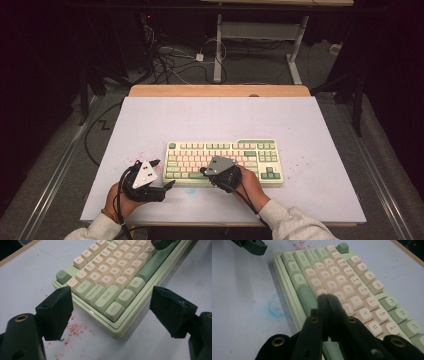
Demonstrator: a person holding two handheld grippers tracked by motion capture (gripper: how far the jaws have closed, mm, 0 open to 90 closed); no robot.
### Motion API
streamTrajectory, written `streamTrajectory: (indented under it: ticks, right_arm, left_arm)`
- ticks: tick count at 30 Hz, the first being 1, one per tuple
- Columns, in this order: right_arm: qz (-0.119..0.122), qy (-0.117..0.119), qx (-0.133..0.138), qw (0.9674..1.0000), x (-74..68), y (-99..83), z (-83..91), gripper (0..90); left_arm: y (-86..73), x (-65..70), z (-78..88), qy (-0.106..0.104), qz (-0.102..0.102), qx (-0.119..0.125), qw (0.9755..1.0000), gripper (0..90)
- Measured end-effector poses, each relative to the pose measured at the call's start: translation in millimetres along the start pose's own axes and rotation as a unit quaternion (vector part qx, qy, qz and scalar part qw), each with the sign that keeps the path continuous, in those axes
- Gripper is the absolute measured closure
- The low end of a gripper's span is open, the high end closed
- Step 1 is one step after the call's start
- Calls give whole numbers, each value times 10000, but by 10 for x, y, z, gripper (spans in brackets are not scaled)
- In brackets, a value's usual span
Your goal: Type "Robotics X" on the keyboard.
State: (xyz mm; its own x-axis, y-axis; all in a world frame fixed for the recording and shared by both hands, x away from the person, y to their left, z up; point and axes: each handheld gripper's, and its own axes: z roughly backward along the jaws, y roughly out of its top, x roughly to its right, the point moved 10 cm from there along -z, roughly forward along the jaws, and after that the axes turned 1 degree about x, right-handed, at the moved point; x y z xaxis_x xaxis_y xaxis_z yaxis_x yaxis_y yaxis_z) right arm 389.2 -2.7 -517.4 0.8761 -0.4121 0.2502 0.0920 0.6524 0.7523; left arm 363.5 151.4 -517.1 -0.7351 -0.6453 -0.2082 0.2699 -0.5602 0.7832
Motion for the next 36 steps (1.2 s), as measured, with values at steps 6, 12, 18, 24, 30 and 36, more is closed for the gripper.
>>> streamTrajectory:
  ticks: [6,12,18,24,30,36]
  right_arm:
    - [29,34,-76,10000,-36,-26,-41,900]
    - [47,29,-120,9999,-41,-48,-49,900]
    - [51,-1,-122,9999,-39,-57,-44,900]
    - [64,-53,-192,9998,-23,-85,-49,900]
    - [20,-29,-158,9999,-13,-66,7,900]
    - [-64,-53,7,10000,19,-28,88,885]
  left_arm:
    - [-3,1,2,-2,-2,-5,10000,184]
    - [0,6,-3,-15,-5,-11,10000,185]
    - [-6,5,-8,-25,2,-26,10000,185]
    - [-12,7,-11,-38,-1,-47,10000,185]
    - [-19,22,-15,-67,39,-74,9999,185]
    - [-11,11,-18,-42,-8,-58,10000,186]
